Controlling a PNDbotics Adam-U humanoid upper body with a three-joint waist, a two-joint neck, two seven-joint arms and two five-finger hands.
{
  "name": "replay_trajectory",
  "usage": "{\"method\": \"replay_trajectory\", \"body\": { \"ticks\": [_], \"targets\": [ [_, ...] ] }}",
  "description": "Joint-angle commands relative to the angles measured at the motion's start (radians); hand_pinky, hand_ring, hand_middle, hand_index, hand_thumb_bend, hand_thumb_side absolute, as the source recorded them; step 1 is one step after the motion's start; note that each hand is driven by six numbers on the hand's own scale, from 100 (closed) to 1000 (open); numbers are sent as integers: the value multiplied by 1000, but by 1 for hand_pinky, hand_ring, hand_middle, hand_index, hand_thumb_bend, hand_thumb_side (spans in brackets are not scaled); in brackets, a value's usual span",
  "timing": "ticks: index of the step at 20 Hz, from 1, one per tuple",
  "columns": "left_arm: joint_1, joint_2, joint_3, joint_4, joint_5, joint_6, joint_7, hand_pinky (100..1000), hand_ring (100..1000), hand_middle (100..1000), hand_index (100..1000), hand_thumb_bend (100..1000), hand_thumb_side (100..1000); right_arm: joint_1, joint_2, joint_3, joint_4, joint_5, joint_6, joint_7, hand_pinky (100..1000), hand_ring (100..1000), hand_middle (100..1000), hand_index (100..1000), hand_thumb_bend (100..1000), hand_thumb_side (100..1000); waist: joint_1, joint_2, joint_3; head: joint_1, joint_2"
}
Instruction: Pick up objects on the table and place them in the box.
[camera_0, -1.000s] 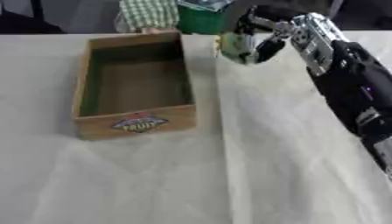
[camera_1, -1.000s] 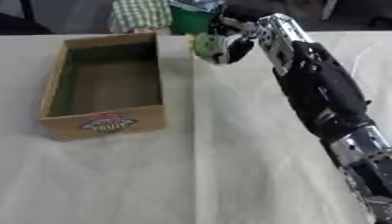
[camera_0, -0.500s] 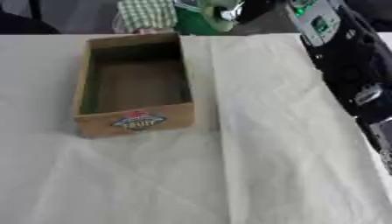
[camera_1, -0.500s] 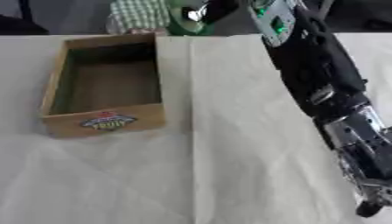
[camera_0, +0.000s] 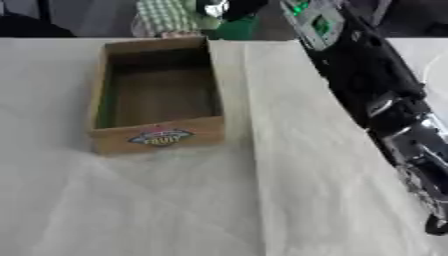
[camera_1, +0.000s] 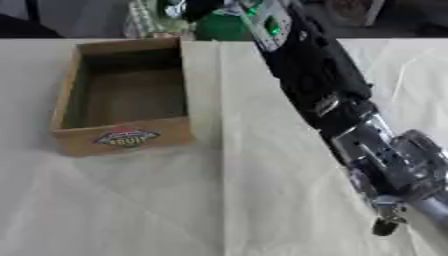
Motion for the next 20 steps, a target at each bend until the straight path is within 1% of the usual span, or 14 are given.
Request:
{"method": "replay_trajectory", "body": {
  "ticks": [1, 4, 7, 10, 11, 13, 15, 18, 19, 20],
  "targets": [
    [-14, 30, -3, -17, 5, -1, 1, 737, 544, 520, 696, 100, 572, -16, 29, 6, -18, 20, 18, -25, 805, 533, 270, 500, 100, 230, 2, -18, 2, -15, -7],
    [-22, 33, -5, -17, 6, -1, 0, 735, 544, 520, 696, 100, 574, 0, 67, 9, 13, 66, 40, -68, 805, 516, 259, 492, 100, 208, -1, -17, 11, -24, -9],
    [-22, 35, -5, -17, 7, -4, 2, 736, 544, 520, 696, 100, 572, 19, 91, 15, 59, 113, 52, -96, 802, 528, 280, 512, 100, 209, -3, -16, 25, -33, -9],
    [-20, 34, -3, -17, 6, -2, 2, 737, 544, 520, 696, 100, 571, 26, 101, 22, 110, 179, 38, -100, 797, 550, 303, 542, 100, 214, -7, -15, 29, -35, -9],
    [-21, 34, -4, -17, 6, -2, 1, 737, 544, 520, 696, 100, 571, 27, 103, 25, 124, 201, 27, -95, 799, 572, 325, 566, 100, 222, -8, -15, 29, -34, -9],
    [-22, 35, -4, -17, 5, -2, 1, 737, 544, 520, 696, 100, 571, 23, 104, 34, 151, 245, -6, -54, 798, 603, 362, 599, 100, 233, -10, -13, 28, -33, -9],
    [-22, 36, -3, -17, 5, -2, 0, 738, 544, 520, 696, 100, 570, 16, 105, 37, 170, 282, -47, 9, 808, 650, 422, 648, 100, 248, -11, -12, 27, -33, -8],
    [-22, 36, -4, -17, 5, -1, -1, 738, 542, 519, 696, 100, 570, 2, 108, 40, 190, 318, -119, 130, 826, 724, 503, 717, 100, 262, -13, -12, 28, -34, -6],
    [-21, 36, -4, -17, 5, -1, -2, 738, 541, 518, 696, 100, 569, -1, 108, 39, 194, 328, -142, 169, 832, 748, 545, 751, 100, 262, -14, -12, 29, -34, -5],
    [-21, 36, -3, -17, 5, -1, -2, 739, 541, 519, 696, 100, 568, -5, 109, 38, 198, 337, -161, 206, 842, 774, 614, 805, 100, 199, -15, -12, 29, -33, -5]
  ]
}}
